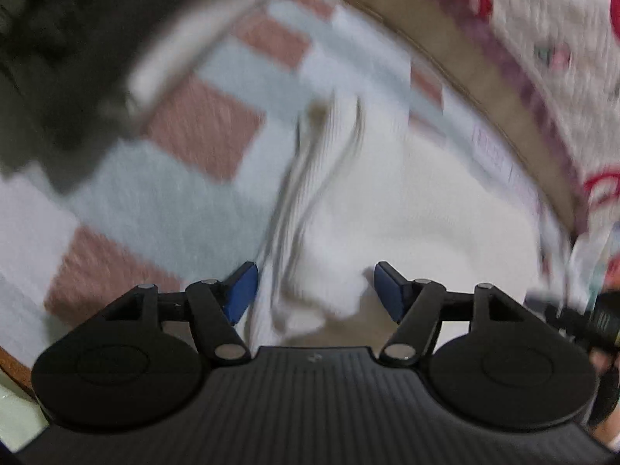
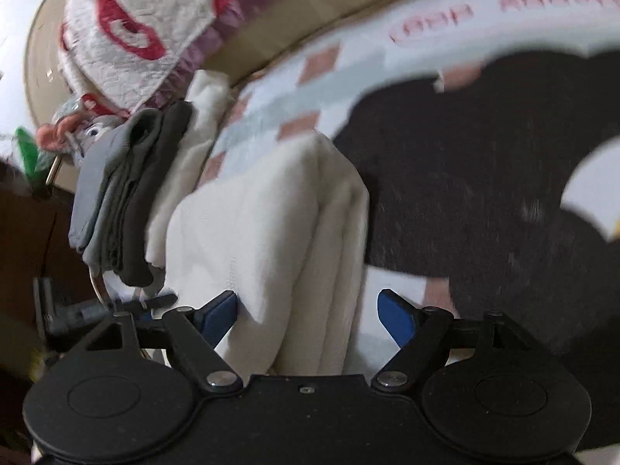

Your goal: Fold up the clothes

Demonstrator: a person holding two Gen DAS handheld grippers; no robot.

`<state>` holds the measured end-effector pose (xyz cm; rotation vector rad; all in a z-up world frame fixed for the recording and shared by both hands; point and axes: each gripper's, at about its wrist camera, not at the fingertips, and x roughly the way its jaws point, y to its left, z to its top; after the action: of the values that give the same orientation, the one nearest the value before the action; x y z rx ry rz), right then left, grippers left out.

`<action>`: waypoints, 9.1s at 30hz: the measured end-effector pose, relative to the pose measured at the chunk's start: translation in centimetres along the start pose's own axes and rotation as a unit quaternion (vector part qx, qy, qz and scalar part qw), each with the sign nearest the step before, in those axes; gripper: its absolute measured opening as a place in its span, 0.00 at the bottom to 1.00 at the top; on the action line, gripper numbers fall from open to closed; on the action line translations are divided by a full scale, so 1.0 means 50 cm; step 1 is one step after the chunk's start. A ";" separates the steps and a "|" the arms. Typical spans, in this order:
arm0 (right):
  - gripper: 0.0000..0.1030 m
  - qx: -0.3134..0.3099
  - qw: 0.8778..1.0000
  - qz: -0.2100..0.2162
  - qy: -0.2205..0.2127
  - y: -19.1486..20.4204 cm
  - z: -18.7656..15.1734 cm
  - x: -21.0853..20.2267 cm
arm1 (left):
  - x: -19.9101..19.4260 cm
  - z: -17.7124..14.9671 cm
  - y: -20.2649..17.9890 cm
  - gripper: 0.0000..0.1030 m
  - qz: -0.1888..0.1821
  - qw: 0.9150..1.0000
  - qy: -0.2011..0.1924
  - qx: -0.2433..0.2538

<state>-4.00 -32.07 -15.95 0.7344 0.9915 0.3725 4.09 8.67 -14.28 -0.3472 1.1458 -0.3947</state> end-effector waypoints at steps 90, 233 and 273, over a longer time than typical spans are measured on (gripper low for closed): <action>0.38 -0.167 0.979 0.116 0.001 0.779 0.285 0.330 | -0.459 0.486 0.092 0.19 0.270 0.934 -0.164 0.166; 0.56 -0.329 0.937 0.094 -0.068 0.478 0.075 0.168 | -0.198 -0.007 -0.179 0.82 0.303 0.942 -0.139 0.047; 0.66 -0.317 0.945 0.019 -0.078 0.328 0.022 -0.012 | -0.137 -0.116 -0.381 1.00 0.322 0.936 -0.139 0.043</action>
<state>-2.74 -21.29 -3.60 0.1915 0.6474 0.6190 -6.09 -5.22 -2.15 0.0609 0.8982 0.1795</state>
